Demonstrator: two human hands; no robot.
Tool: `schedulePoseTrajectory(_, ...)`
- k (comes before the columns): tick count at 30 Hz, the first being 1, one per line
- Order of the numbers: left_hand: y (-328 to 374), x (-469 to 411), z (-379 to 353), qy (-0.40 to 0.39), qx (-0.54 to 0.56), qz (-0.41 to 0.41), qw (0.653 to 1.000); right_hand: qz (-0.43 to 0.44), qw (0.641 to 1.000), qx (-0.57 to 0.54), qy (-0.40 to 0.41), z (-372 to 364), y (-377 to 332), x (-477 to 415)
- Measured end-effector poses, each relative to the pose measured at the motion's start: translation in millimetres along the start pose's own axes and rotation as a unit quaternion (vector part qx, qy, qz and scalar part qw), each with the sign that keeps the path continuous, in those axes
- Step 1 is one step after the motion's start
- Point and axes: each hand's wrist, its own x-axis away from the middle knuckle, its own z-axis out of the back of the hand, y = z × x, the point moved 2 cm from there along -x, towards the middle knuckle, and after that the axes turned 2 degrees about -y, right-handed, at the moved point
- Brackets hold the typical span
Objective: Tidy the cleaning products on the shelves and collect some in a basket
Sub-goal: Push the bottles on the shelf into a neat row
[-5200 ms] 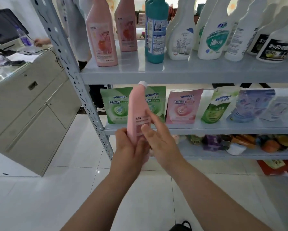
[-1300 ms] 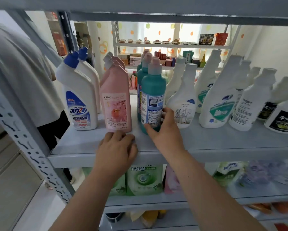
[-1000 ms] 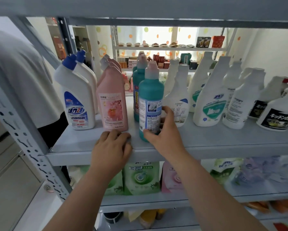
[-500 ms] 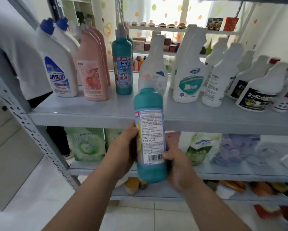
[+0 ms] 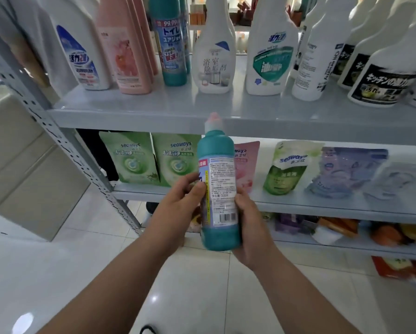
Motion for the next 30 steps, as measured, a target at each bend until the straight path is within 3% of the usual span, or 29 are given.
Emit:
schedulePoseTrajectory(3,-0.3,5.3,20.2,-0.023,-0.040,0.019,0.999,0.023,0.996,0.078,0.025,-5.1,5.9,8.2)
schedulePoseTrajectory(9,-10.4,32.1,57.8,-0.197,0.010,0.130,0.972,0.081,0.950,0.299,0.033,-47.2,17.1,22.6)
schedulePoseTrajectory(18,-38.8,57.2,126.3,-0.107,0.085,0.104,0.985,0.019,0.917,0.398,-0.033,-84.0,43.8,46.4)
schedulePoseTrajectory(21,-49.7,65.8,144.8,-0.102,0.152,0.144,0.973,-0.013,0.926,0.378,-0.017,-93.7,55.4,40.3)
schedulePoseTrajectory(25,-66.6,77.5,150.1,-0.149,0.188,0.206,0.949,-0.036,0.970,0.239,0.015,-110.1,90.4,29.8)
schedulePoseTrajectory(30,-76.5,79.3,152.8,-0.170,0.080,0.231,0.955,0.026,0.974,0.184,0.126,-111.4,117.4,39.0)
